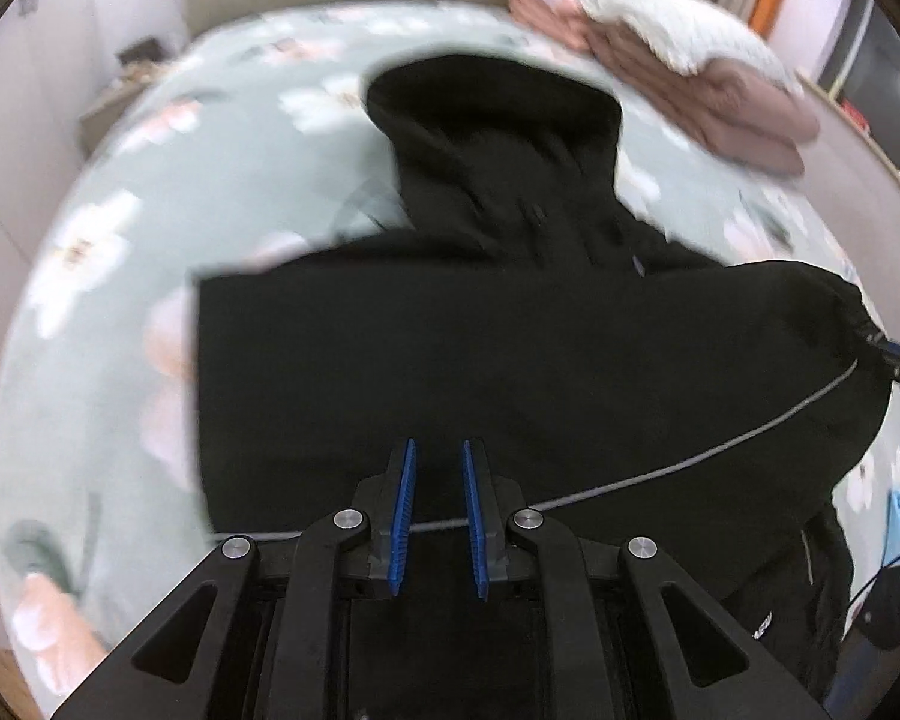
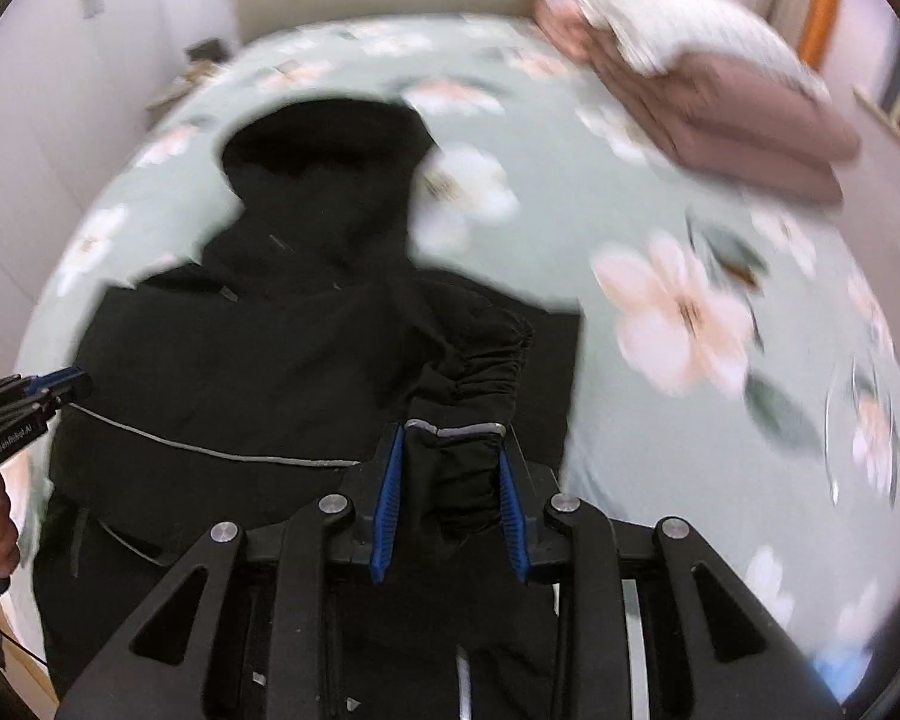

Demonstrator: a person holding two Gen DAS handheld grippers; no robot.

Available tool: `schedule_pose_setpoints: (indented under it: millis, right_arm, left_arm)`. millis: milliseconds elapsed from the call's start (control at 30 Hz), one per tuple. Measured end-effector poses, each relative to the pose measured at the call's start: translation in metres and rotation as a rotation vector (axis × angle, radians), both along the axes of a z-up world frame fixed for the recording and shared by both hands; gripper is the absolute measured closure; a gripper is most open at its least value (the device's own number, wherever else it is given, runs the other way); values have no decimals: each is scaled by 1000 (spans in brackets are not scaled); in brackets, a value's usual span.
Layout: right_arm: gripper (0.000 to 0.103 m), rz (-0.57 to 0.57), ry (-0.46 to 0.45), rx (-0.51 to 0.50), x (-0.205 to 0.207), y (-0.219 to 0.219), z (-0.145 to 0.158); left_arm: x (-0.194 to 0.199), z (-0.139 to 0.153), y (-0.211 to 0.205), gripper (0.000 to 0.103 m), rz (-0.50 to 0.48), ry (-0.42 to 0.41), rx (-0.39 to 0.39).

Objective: Fold large clothes

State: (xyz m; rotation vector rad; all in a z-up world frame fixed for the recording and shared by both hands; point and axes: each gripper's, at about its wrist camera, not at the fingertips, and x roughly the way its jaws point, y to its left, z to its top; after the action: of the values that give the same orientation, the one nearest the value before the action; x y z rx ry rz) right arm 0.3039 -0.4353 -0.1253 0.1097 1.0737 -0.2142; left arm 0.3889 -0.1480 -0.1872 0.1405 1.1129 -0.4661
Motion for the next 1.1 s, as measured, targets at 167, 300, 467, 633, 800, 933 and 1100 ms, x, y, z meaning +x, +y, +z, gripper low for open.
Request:
schedule_pose_setpoints:
  millis: [167,300,467,633,800,933,1100]
  right_arm:
    - [67,-52,131,49,-12,-16,-73]
    - [60,-75,166,58,-10,-21,-98]
    - [50,-75,115,84,-13,-30,-47]
    - [37,-7,-15,32,-4,-19,10]
    - [37,27,62,47,28,-3,-34]
    - [37,13,191,60,32,-1,-95]
    - [34,58,205,-21,29,8,-101]
  left_arm:
    - [4,-50,-13,86,18,82,41]
    - [6,-46,-8,86,32,111,0]
    - [5,10,14,85,49,50,-90]
    - [11,44,34,25,75,-8,-77]
    - [32,-12,23,25,74,147,12]
    - [22,-46,6,14,40,16,148]
    - [19,-44,-3,8,30,-24,178]
